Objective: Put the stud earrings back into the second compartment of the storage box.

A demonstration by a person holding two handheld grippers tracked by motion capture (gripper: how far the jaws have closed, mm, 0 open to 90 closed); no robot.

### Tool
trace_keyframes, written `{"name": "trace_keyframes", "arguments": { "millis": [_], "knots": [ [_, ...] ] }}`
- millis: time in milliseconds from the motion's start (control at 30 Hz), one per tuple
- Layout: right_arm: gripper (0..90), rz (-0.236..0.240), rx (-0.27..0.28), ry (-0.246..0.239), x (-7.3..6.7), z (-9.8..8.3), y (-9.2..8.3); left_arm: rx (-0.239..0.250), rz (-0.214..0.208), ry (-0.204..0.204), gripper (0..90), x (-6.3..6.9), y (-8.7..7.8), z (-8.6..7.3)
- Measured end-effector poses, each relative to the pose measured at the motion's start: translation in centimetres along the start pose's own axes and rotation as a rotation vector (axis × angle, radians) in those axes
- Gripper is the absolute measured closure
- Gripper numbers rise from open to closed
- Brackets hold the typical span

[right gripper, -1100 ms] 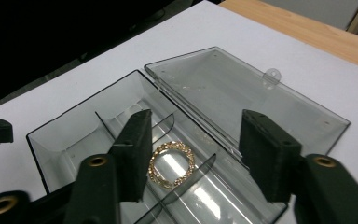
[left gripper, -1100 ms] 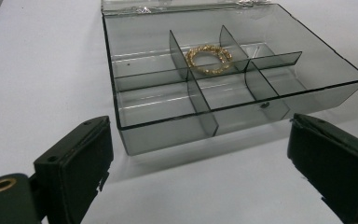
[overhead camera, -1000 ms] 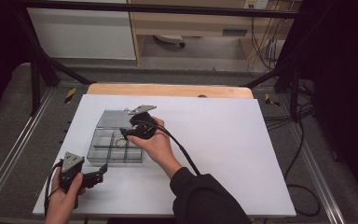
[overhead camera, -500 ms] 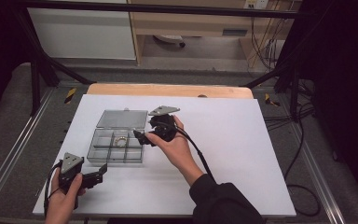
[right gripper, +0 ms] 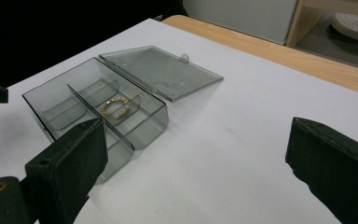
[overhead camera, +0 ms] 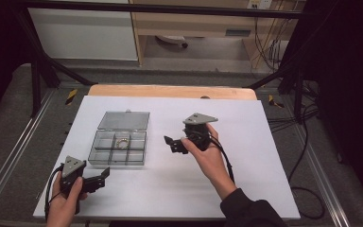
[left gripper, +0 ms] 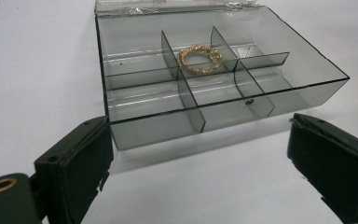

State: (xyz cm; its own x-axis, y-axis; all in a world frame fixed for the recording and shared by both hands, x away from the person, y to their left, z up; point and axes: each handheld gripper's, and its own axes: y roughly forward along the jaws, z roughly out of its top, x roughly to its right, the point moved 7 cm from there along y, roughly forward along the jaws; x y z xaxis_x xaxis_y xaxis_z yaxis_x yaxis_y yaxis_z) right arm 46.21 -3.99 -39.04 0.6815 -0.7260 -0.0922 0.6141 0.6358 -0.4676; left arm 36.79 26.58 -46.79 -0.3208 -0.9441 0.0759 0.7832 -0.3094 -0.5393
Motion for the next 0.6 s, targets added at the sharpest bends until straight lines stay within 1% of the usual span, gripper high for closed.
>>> {"name": "trace_keyframes", "arguments": {
  "millis": [67, 133, 233, 300, 400, 467, 533, 600],
  "knots": [
    [6.5, -0.008, 0.011, 0.012, 0.7, -0.4, -0.9, 0.005, 0.005, -0.001, 7.4, 0.0, -0.1, 0.1],
    [6.8, -0.011, 0.018, 0.013, 1.2, -0.8, -1.7, 0.007, 0.008, -0.004, 7.4, 0.0, -0.2, 0.1],
    [6.8, 0.0, 0.041, 0.036, 1.7, -1.3, -2.8, 0.008, 0.007, -0.012, 7.5, 0.0, -0.2, 0.0],
    [6.6, -0.001, 0.053, 0.039, 2.1, -1.7, -3.4, 0.003, 0.0, -0.015, 7.5, 0.1, -0.2, -0.1],
    [5.8, 0.003, 0.068, 0.061, 2.7, -2.3, -4.5, 0.001, -0.003, -0.014, 7.4, 0.3, -0.2, -0.2],
    [5.3, -0.009, 0.089, 0.074, 3.3, -2.7, -5.2, 0.001, -0.005, -0.015, 7.4, 0.3, -0.2, -0.2],
    [5.3, -0.032, 0.113, 0.091, 4.1, -3.0, -5.9, -0.001, -0.004, -0.015, 7.4, 0.3, -0.2, -0.3],
    [5.4, -0.057, 0.136, 0.094, 4.9, -3.5, -6.5, 0.0, -0.005, -0.016, 7.4, 0.3, -0.3, -0.3]
  ]
}}
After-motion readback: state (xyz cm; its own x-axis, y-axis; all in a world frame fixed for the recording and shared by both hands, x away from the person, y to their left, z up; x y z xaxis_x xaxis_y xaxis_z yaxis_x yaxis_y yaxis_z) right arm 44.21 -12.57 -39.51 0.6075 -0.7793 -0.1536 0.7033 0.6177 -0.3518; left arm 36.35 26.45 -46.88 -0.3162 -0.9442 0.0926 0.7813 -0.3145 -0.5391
